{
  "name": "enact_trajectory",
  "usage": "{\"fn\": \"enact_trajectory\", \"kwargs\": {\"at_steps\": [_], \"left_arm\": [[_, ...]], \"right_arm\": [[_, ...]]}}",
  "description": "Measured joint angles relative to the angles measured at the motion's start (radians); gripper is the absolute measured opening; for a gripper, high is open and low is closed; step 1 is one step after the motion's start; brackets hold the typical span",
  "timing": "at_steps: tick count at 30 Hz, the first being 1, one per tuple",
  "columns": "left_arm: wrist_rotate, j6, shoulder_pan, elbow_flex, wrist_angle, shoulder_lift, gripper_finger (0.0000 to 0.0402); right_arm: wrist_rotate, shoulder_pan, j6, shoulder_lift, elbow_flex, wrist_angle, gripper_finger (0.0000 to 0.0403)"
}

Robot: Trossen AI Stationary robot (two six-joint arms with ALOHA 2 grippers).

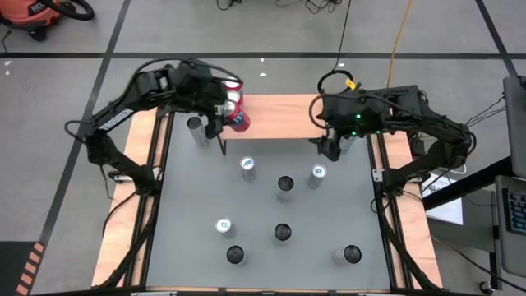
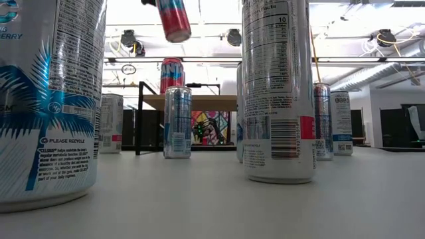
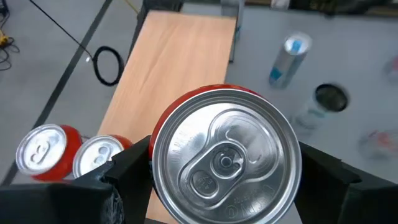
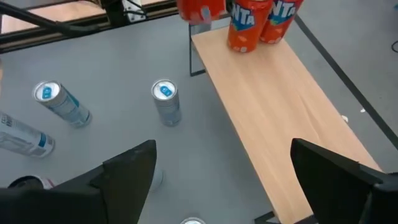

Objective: Place canned beverage on shelf
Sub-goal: Put the red soda can on the shelf aligned with the other red soda cans

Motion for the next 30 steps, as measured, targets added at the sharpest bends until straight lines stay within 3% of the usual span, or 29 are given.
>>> {"fn": "enact_trajectory", "kwargs": {"at_steps": [4, 10, 16, 30], "left_arm": [[0.015, 0.082, 0.010, 0.000, -0.049, 0.049, 0.0290], [0.013, 0.062, 0.010, -0.012, -0.138, 0.084, 0.0290], [-0.033, 0.116, 0.012, -0.040, -0.118, 0.083, 0.0290], [-0.013, 0.136, 0.056, -0.138, -0.029, 0.079, 0.0290]], "right_arm": [[0.000, 0.000, 0.001, -0.018, 0.000, -0.023, 0.0343], [-0.001, 0.000, 0.001, -0.024, 0.000, -0.066, 0.0343], [-0.001, 0.000, 0.009, -0.023, 0.000, -0.077, 0.0343], [-0.009, 0.000, -0.047, -0.023, 0.000, -0.080, 0.0343]]}}
